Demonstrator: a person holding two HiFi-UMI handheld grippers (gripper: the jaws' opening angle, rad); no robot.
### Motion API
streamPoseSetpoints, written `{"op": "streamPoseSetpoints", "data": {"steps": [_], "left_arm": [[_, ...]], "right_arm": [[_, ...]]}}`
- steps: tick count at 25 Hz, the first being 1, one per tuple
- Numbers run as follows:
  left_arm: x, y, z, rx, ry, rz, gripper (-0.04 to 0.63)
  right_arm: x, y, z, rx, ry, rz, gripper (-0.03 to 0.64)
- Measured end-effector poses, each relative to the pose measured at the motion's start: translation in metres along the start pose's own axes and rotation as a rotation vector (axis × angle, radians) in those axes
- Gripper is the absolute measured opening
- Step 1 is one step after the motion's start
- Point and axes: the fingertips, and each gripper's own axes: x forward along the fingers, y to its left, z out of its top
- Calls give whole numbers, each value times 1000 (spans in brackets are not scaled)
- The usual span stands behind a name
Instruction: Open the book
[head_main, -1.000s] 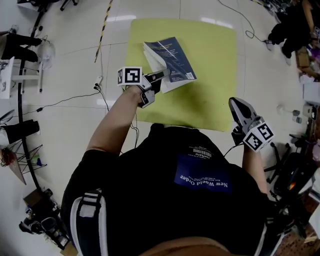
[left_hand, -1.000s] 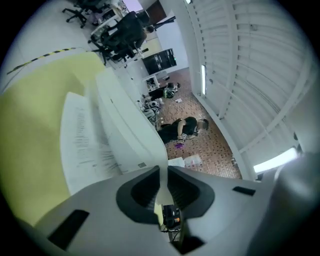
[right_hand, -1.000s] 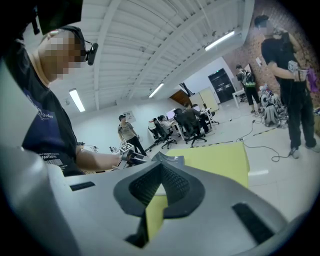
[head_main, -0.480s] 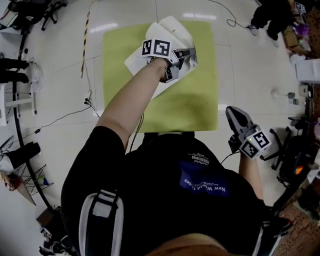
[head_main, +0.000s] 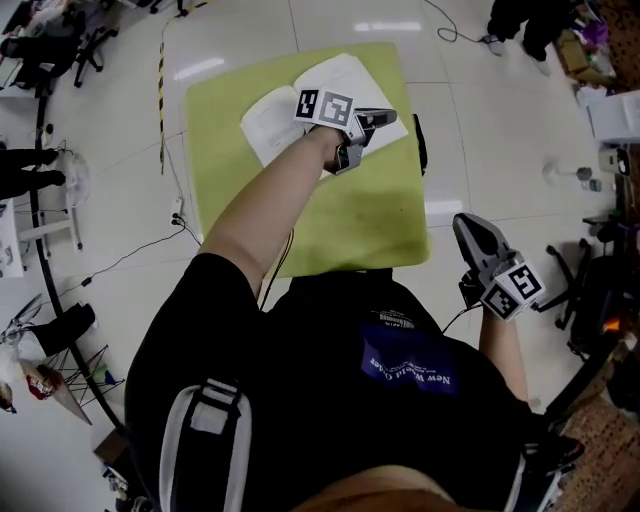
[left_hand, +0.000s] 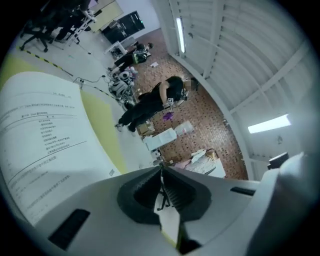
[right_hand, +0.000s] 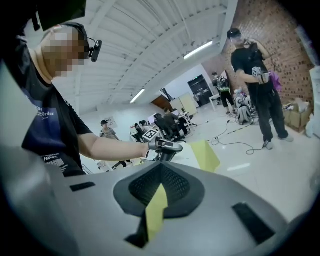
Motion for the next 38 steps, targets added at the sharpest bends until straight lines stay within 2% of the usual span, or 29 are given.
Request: {"op": "streamPoseSetpoints", "data": {"steps": [4, 6, 7, 8, 11, 19, 24, 29, 33, 38], "left_arm": [[-47, -28, 3, -14, -140, -104, 3], [-78, -49, 0, -52, -219, -180, 3], [-95, -60, -4, -52, -253, -212, 3], [-116, -68, -8, -6, -283, -216, 3], [-185, -82, -20, 152, -381, -142, 3], [-353, -111, -76, 372, -615, 232, 3], [-416, -144, -96, 492, -764, 364, 3], [-436, -162, -111, 537, -844, 429, 3], [-438, -164, -126, 520, -855, 429, 3], [-434, -170, -131, 529, -863, 417, 3]], "right_arm": [[14, 8, 10, -29, -15, 56, -14], [22, 13, 15, -44, -15, 77, -14], [26, 16, 18, -52, -15, 85, -14], [31, 19, 23, -61, -17, 94, -14], [48, 31, 43, -101, -32, 123, -14], [76, 82, 102, -215, -112, 166, -14], [87, 116, 127, -273, -133, 194, -14], [94, 130, 136, -268, -141, 226, -14], [98, 138, 130, -239, -139, 239, -14], [95, 143, 122, -262, -118, 239, -14]]}}
